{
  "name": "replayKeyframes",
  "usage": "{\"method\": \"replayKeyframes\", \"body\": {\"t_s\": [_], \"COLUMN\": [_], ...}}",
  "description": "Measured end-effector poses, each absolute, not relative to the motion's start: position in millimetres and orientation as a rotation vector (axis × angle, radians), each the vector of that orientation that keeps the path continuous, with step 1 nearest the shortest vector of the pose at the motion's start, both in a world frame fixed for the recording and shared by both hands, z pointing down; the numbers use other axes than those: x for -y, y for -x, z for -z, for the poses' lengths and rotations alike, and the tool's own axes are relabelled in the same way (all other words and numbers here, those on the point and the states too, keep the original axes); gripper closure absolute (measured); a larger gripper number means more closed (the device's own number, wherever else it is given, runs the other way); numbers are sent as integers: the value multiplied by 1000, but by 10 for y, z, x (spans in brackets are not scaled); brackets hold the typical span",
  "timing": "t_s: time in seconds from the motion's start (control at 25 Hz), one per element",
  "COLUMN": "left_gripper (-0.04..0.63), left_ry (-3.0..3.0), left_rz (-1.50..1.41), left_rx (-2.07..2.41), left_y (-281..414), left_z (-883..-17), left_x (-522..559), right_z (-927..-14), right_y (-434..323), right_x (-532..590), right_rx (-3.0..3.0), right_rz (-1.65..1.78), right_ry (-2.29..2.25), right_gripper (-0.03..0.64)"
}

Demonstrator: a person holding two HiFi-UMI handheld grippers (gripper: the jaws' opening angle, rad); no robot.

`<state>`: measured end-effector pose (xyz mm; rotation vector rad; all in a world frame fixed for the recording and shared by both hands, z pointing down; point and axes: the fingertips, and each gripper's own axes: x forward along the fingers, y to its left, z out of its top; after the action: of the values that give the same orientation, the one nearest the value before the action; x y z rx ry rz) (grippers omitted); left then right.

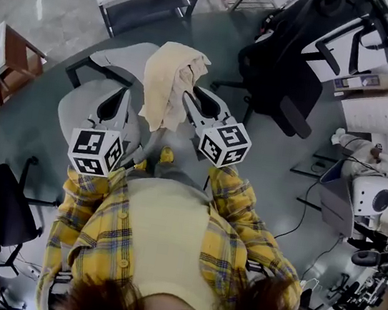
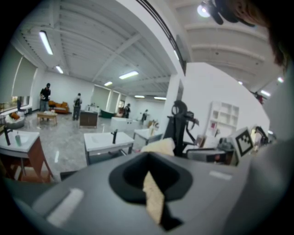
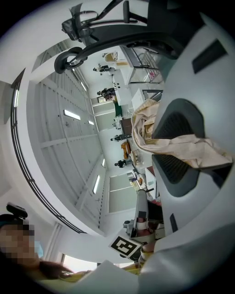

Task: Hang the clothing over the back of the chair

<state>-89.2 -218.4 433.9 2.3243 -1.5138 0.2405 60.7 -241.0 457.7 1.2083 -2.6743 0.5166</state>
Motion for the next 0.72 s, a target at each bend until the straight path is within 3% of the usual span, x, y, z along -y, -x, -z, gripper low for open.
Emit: {"method": "replayKeyframes", "body": {"t_s": [0.12, 0.72], "left_gripper": [589, 589], "left_ry": [-2320, -2316], "left_rz": [-228, -207], "left_rx": [1510, 1503], "left_y": [899, 917], "left_z": [-4335, -4312], "left_x": [2175, 2089], "right_z": [-4543, -4371], "right_y": [-669, -735], "right_x": [2378, 2195], "right_rx": [2663, 2685], "right_rz": [-510, -510], "right_ry": [-1254, -1365], "right_gripper": [560, 601]}}
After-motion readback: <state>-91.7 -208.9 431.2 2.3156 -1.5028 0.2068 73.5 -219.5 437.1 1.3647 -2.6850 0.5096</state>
